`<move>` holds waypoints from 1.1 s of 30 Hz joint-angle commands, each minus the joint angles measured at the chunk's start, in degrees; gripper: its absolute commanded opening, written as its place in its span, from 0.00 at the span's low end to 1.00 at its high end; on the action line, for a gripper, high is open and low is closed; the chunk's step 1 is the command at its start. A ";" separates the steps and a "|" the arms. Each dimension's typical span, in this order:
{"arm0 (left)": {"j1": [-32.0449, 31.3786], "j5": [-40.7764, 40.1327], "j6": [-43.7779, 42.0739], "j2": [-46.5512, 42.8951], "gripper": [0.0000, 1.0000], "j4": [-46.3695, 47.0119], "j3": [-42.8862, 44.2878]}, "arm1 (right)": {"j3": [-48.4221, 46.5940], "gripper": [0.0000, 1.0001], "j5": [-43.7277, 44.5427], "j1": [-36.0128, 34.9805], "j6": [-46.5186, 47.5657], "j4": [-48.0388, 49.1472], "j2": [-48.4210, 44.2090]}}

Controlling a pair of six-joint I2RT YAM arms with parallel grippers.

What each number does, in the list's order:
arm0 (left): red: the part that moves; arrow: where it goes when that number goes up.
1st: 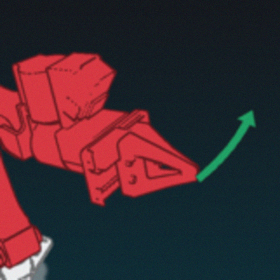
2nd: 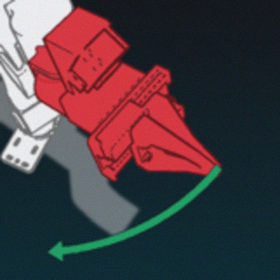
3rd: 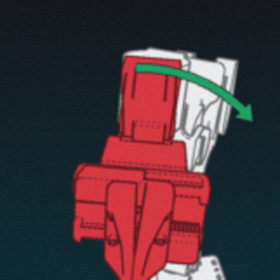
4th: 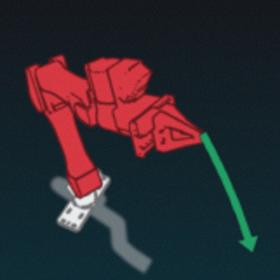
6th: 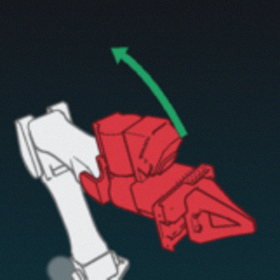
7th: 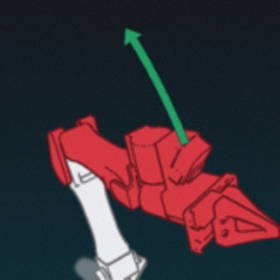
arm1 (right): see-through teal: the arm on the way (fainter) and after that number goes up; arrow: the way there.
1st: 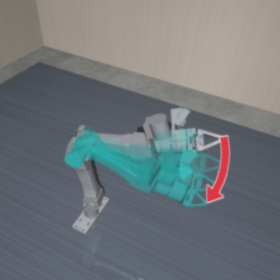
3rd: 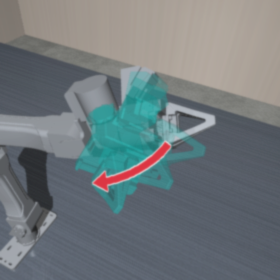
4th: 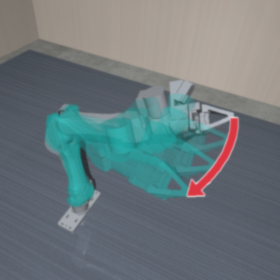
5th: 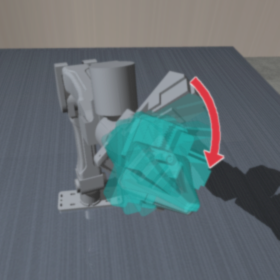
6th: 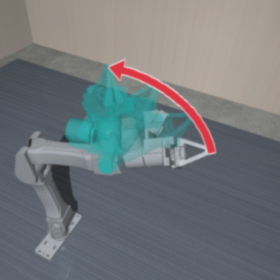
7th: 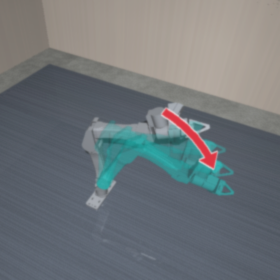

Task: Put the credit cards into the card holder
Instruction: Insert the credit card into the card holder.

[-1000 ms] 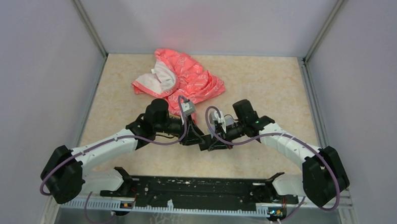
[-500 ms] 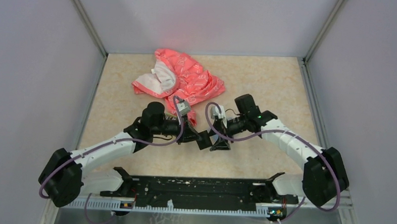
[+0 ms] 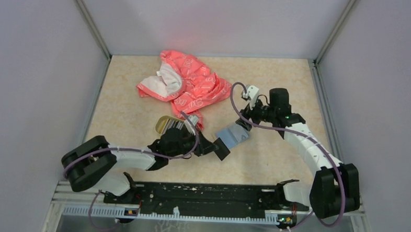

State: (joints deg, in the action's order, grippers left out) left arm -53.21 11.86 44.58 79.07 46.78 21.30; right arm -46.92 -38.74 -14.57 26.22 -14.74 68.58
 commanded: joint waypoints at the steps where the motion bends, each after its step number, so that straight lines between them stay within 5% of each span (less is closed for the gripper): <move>1: -0.89 -11.23 8.06 6.11 0.00 6.83 3.47 | -1.14 0.68 10.98 0.14 1.09 0.82 4.15; 9: -0.82 -13.42 8.11 14.71 0.00 4.33 10.70 | -3.76 0.58 13.28 0.14 1.93 -3.47 10.57; 33: 1.61 -7.25 17.24 25.44 0.00 5.92 14.88 | -5.73 0.58 17.92 0.14 0.98 -5.60 16.27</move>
State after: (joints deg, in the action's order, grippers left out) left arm -52.21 3.14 58.87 103.18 48.93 34.94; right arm -49.98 -20.97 -14.57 27.38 -20.82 84.40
